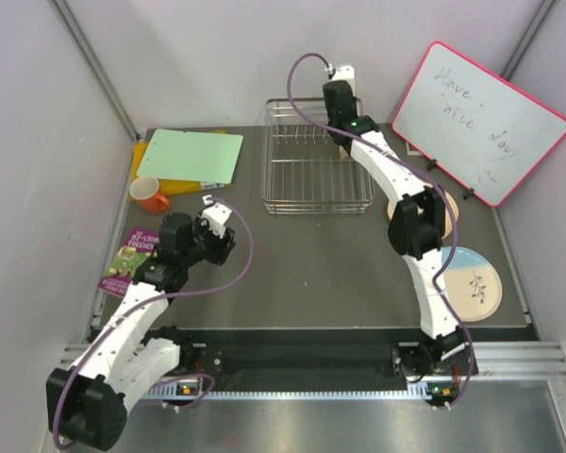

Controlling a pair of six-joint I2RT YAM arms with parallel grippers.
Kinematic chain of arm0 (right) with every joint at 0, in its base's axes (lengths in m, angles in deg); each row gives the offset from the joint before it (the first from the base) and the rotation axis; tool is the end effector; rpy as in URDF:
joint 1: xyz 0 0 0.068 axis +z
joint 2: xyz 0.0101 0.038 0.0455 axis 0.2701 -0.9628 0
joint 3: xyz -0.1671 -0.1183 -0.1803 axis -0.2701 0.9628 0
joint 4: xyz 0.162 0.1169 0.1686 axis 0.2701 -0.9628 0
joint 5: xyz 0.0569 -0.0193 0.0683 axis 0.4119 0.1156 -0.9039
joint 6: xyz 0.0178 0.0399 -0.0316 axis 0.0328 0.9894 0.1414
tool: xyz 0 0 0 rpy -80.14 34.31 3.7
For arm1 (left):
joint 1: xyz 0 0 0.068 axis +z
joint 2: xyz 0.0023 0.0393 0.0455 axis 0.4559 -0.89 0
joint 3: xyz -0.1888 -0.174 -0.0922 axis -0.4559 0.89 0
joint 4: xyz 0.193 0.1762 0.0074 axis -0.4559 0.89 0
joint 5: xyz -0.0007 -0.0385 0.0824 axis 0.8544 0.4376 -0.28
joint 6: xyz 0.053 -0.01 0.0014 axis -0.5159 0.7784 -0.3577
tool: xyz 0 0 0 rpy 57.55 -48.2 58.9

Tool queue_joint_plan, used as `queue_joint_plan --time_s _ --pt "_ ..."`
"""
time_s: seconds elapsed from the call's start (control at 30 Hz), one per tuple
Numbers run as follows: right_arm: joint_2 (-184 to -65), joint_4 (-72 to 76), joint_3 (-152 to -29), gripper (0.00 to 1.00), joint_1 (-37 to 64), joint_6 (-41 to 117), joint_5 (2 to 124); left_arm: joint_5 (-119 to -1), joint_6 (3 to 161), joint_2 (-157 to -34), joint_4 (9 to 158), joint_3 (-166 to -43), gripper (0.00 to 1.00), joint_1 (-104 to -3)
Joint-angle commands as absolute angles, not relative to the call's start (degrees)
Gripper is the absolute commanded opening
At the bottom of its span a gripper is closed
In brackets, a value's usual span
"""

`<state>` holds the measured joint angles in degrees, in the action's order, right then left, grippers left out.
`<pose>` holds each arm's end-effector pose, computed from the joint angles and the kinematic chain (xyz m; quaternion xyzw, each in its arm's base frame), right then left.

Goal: Load the plates into the dish rack

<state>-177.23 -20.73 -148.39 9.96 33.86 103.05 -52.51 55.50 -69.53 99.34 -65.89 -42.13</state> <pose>0.4991 0.2183 0.3174 -0.0125 0.8205 -0.0996 0.5627 0.1846 -0.0594 0.2515 0.2870 0.8080 -0.1176 0.5009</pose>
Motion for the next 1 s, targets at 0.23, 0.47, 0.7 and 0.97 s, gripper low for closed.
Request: queue_joint_plan --time_s 0.23,0.47,0.7,0.97 --pt "-174.2 -14.7 -153.7 0.00 11.1 34.0 102.4 -51.2 56.1 -71.2 95.8 -65.9 0.54 -41.9" --pt "-176.7 -16.1 -150.9 0.00 11.0 33.8 103.1 -51.2 55.7 -71.0 96.1 -66.5 0.54 -41.9" --pt "-180.4 -16.2 -150.8 0.00 11.0 33.7 103.5 -51.7 54.9 -69.2 98.3 -66.6 0.54 -41.9" --pt "-177.6 -12.8 -151.0 0.34 11.4 28.7 105.2 -50.8 56.5 -68.6 97.5 -65.9 0.54 -41.9"
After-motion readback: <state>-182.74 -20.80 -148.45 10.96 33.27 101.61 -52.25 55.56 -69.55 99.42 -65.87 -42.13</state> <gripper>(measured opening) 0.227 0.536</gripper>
